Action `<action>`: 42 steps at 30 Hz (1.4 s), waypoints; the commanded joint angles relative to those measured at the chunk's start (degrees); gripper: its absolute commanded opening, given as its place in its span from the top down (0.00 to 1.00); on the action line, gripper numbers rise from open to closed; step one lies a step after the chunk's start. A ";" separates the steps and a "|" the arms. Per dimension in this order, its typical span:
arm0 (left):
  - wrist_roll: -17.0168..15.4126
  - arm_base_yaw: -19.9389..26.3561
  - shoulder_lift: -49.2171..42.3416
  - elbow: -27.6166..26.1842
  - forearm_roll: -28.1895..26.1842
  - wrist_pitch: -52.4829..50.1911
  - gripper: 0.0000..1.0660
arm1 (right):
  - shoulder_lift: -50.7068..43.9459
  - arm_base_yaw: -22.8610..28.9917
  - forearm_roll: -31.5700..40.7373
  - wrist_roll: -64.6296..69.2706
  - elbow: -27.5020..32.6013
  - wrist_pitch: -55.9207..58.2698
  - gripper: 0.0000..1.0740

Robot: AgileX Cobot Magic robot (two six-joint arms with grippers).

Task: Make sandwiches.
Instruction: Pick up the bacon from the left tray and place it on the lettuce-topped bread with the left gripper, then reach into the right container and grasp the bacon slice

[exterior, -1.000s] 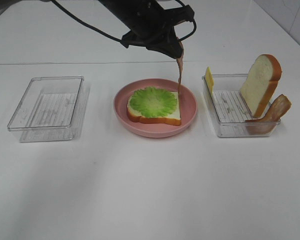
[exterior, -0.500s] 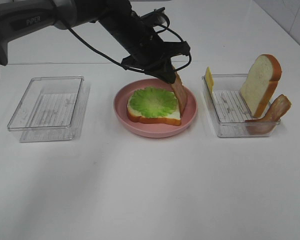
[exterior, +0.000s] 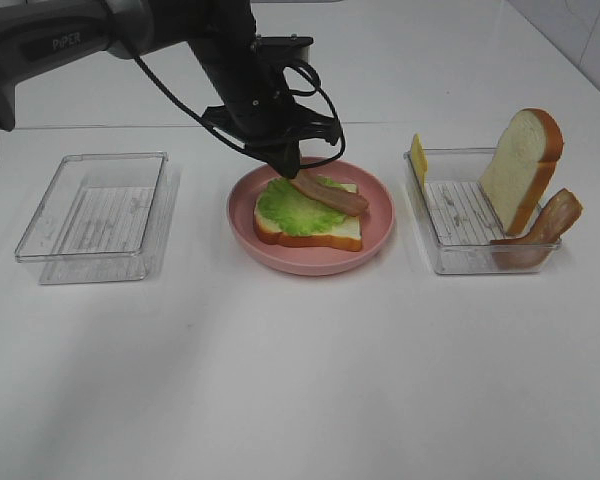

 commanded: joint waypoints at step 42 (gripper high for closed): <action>-2.35 20.23 -18.85 1.66 11.12 13.64 0.06 | -1.20 0.00 -0.11 0.00 0.11 -0.17 0.11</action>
